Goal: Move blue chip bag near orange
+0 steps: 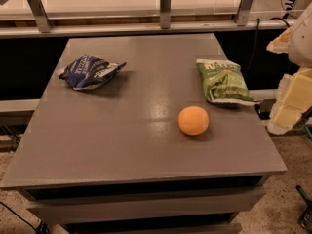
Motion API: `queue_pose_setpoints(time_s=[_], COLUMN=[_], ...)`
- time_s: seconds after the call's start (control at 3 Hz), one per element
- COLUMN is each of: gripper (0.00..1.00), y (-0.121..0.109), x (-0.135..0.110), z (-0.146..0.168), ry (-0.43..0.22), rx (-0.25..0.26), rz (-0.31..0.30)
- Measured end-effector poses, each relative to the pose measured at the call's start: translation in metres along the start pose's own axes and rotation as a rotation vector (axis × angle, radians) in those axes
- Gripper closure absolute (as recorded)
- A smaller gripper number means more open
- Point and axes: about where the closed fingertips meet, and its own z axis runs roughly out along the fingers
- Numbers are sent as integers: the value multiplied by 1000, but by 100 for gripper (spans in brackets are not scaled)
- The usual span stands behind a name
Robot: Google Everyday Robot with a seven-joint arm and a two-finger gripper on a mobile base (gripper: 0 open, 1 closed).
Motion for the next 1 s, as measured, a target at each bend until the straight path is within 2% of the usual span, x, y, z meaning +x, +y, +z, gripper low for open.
queue_pose_setpoints(time_s=[0.33, 0.67, 1.0], gripper=[0, 0, 0], y=[-4, -20, -30], x=[-8, -55, -119], z=[2, 29, 71], ry=[-10, -63, -177], rx=[6, -34, -98], rz=[-9, -78, -148])
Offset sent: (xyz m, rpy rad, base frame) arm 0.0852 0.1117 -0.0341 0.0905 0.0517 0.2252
